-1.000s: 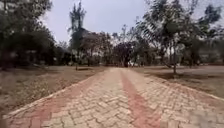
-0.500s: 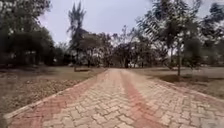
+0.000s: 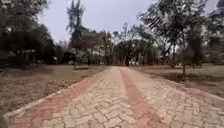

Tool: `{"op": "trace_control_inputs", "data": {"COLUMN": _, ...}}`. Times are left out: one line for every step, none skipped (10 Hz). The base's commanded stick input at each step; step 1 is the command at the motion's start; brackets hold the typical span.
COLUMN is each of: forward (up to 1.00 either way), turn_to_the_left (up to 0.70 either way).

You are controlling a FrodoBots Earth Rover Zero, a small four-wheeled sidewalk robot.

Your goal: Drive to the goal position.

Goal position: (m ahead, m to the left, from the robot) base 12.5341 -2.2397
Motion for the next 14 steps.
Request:
{"op": "trace_control_inputs", "data": {"forward": 0.7, "turn_to_the_left": 0.0}}
{"op": "trace_control_inputs", "data": {"forward": 0.7, "turn_to_the_left": 0.0}}
{"op": "trace_control_inputs", "data": {"forward": 0.7, "turn_to_the_left": 0.0}}
{"op": "trace_control_inputs", "data": {"forward": 0.7, "turn_to_the_left": 0.0}}
{"op": "trace_control_inputs", "data": {"forward": 0.7, "turn_to_the_left": 0.0}}
{"op": "trace_control_inputs", "data": {"forward": 0.7, "turn_to_the_left": 0.0}}
{"op": "trace_control_inputs", "data": {"forward": 0.7, "turn_to_the_left": 0.0}}
{"op": "trace_control_inputs", "data": {"forward": 0.7, "turn_to_the_left": 0.0}}
{"op": "trace_control_inputs", "data": {"forward": 0.7, "turn_to_the_left": 0.0}}
{"op": "trace_control_inputs", "data": {"forward": 0.7, "turn_to_the_left": 0.0}}
{"op": "trace_control_inputs", "data": {"forward": 0.7, "turn_to_the_left": 0.0}}
{"op": "trace_control_inputs", "data": {"forward": 0.7, "turn_to_the_left": 0.0}}
{"op": "trace_control_inputs", "data": {"forward": 0.7, "turn_to_the_left": 0.0}}
{"op": "trace_control_inputs", "data": {"forward": 0.7, "turn_to_the_left": 0.0}}
